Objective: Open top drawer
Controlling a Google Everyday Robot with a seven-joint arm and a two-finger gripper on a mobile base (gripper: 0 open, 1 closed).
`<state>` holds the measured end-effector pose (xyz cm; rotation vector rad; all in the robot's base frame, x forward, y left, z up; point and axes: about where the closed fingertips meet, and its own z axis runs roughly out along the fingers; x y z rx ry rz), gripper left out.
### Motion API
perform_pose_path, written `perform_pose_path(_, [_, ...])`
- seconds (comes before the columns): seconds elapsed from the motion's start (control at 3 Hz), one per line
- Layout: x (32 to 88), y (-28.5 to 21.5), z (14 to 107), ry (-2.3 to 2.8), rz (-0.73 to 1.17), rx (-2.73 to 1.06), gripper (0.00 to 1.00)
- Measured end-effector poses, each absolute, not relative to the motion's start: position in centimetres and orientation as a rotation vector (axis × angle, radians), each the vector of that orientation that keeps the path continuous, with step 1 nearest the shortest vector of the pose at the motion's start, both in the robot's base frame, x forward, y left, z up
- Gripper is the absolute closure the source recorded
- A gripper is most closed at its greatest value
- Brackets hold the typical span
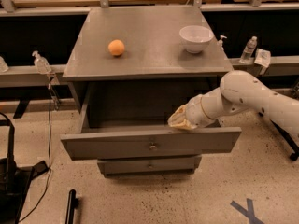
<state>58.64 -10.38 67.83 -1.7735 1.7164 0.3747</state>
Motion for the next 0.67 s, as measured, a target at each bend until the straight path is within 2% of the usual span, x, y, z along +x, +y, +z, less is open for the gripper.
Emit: perform_pose_path(0.67, [55.1, -10.1, 67.7, 1.645, 0.394, -1.810, 1.00])
